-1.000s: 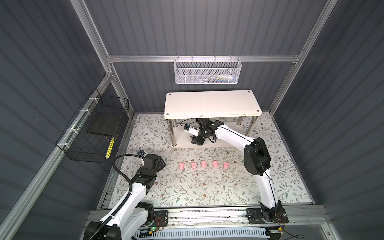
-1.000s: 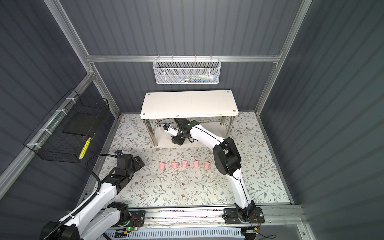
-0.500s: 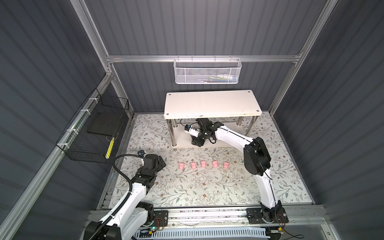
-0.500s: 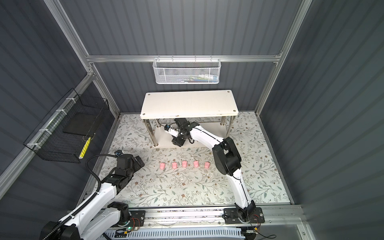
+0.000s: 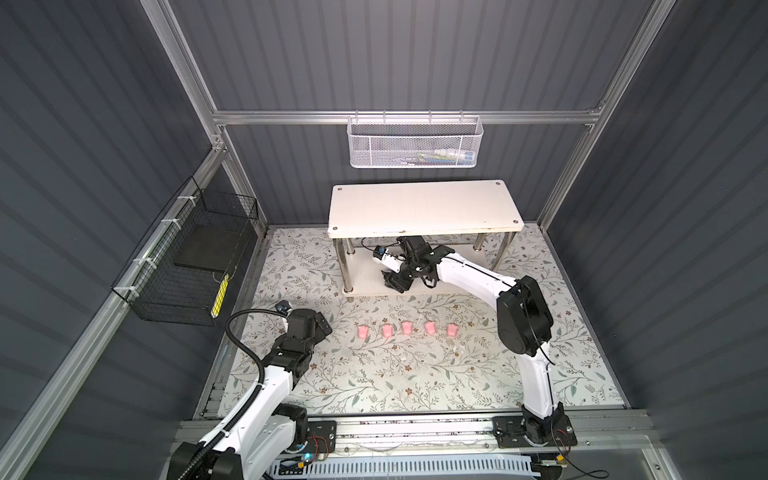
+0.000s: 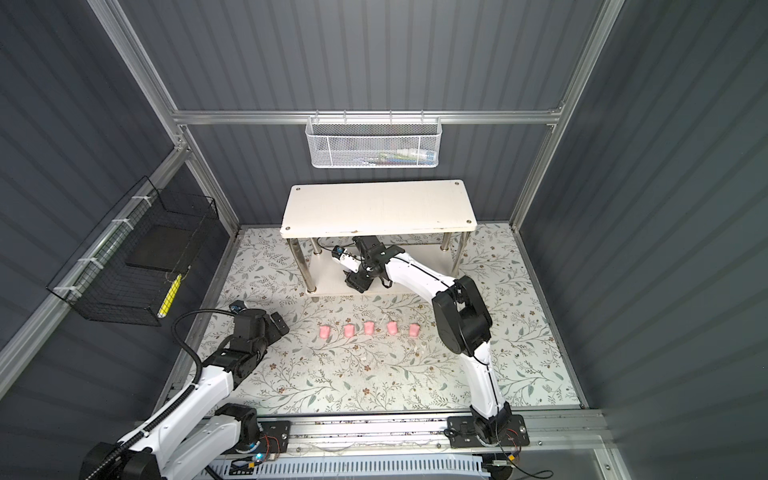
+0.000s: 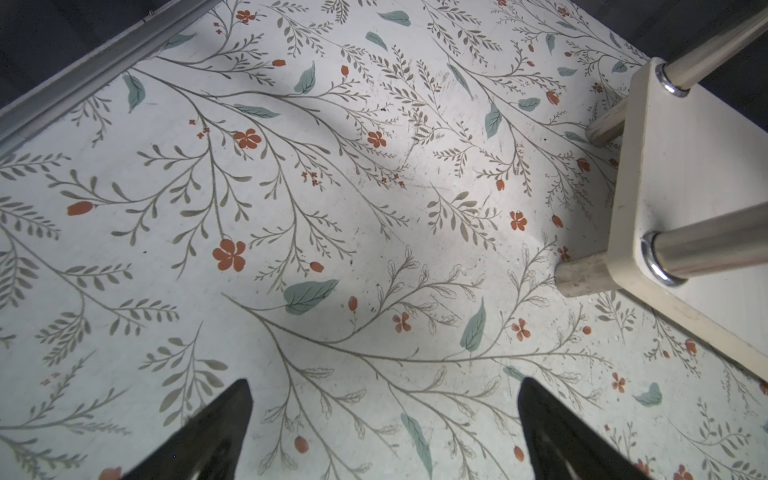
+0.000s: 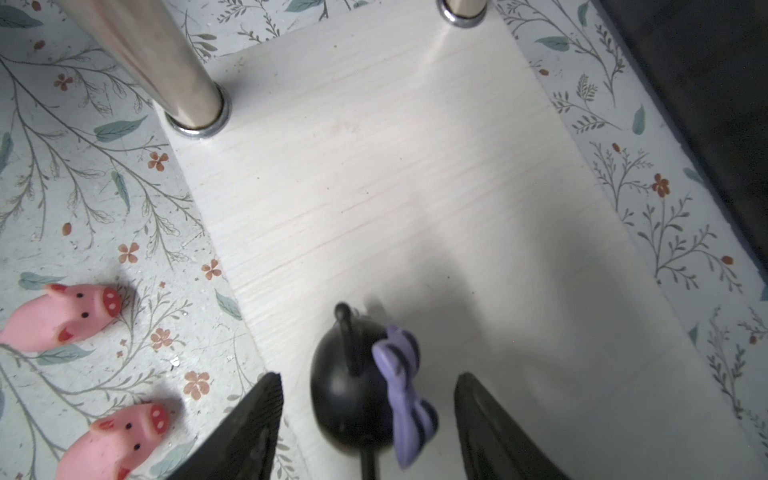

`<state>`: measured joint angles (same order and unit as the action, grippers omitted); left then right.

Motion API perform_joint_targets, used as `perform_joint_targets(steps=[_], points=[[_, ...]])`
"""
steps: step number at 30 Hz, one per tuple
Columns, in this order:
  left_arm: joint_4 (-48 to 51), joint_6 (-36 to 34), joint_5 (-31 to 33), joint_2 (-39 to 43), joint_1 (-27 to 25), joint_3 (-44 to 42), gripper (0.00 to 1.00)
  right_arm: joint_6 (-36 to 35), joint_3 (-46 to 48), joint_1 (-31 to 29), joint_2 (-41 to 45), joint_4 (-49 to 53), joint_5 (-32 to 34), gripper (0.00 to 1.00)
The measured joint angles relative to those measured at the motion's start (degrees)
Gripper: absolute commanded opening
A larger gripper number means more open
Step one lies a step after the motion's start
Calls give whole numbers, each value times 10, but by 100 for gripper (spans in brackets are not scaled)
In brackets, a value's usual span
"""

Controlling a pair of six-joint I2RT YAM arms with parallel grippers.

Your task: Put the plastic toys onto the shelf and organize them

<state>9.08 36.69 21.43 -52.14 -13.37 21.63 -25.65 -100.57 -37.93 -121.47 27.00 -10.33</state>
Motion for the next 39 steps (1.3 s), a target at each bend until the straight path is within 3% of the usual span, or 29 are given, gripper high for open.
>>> perform_joint_targets(steps=[18,39], points=[[-2,0,0,0,0,-2,100,27,99,2,68,-52,4,80],[-3,0,0,2,0,-3,100,63,231,2,181,-116,9,82]])
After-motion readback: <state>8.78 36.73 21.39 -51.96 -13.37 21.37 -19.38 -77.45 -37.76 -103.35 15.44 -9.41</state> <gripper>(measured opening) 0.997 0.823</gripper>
